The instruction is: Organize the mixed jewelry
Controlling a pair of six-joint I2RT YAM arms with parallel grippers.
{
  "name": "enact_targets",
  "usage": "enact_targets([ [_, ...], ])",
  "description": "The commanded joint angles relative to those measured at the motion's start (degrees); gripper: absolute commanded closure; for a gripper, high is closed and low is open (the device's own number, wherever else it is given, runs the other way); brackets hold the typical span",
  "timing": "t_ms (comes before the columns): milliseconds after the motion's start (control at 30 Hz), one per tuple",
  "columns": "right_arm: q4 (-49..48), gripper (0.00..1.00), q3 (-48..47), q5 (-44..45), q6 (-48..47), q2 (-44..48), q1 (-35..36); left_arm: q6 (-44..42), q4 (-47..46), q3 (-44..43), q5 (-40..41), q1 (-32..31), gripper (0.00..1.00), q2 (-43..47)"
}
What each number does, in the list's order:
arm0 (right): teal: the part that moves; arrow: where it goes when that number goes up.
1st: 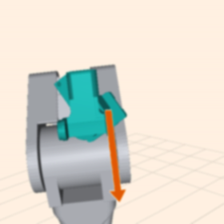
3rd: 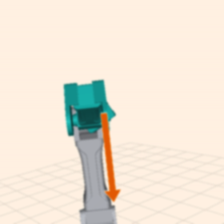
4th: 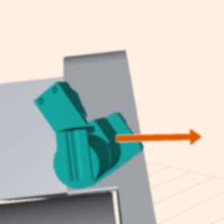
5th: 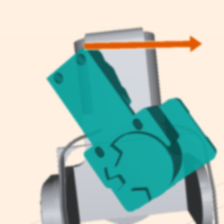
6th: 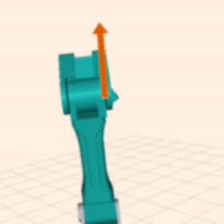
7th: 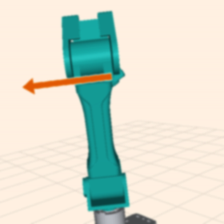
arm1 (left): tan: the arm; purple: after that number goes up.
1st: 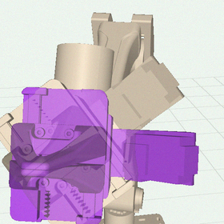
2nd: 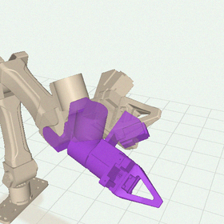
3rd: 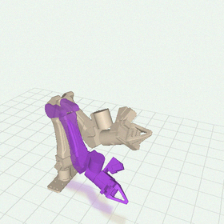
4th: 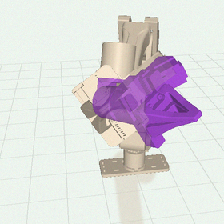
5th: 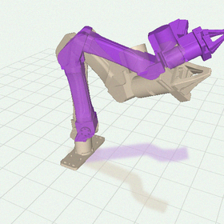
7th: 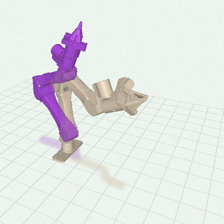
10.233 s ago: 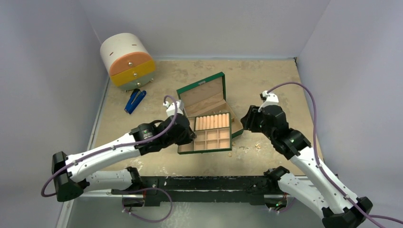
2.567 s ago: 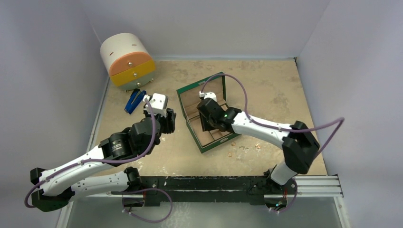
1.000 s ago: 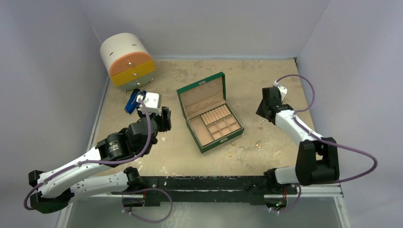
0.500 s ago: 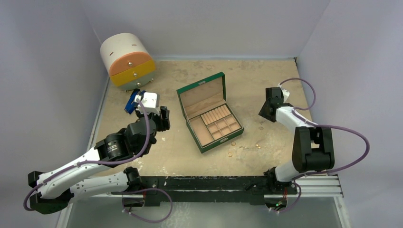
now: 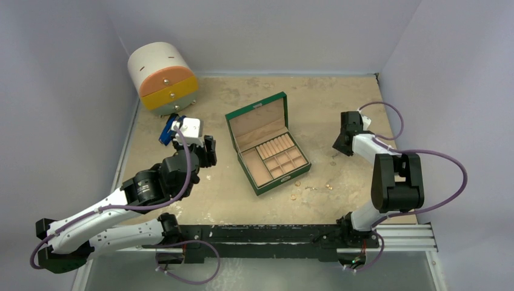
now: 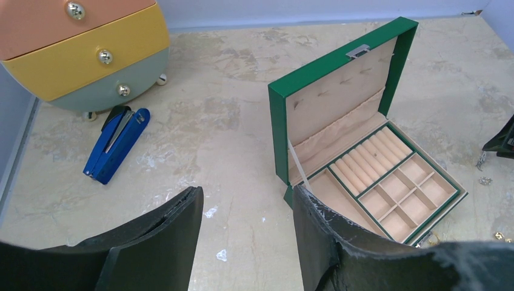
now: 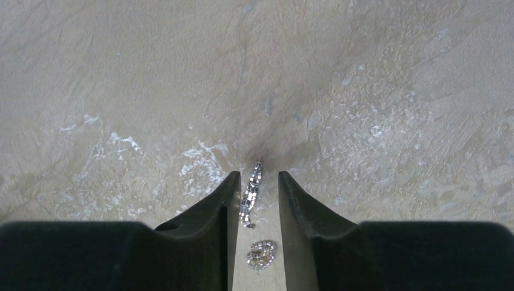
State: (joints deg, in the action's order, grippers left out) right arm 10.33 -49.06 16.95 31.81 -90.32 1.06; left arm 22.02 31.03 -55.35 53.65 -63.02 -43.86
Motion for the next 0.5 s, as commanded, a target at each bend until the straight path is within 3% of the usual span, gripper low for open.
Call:
enact_targets([
  [0,-1.0,0.7,-2.5,0.1,1.0,-0.4,-0.5,0.2,-0.7,0.6,1.3,0.2,0.44,0.4],
  [467,-1.1,0.78,-2.9,-0.4,1.3,-2.2,-0.7,0.3,-0.6,0.6,1.4,0.2,0.44,0.5],
])
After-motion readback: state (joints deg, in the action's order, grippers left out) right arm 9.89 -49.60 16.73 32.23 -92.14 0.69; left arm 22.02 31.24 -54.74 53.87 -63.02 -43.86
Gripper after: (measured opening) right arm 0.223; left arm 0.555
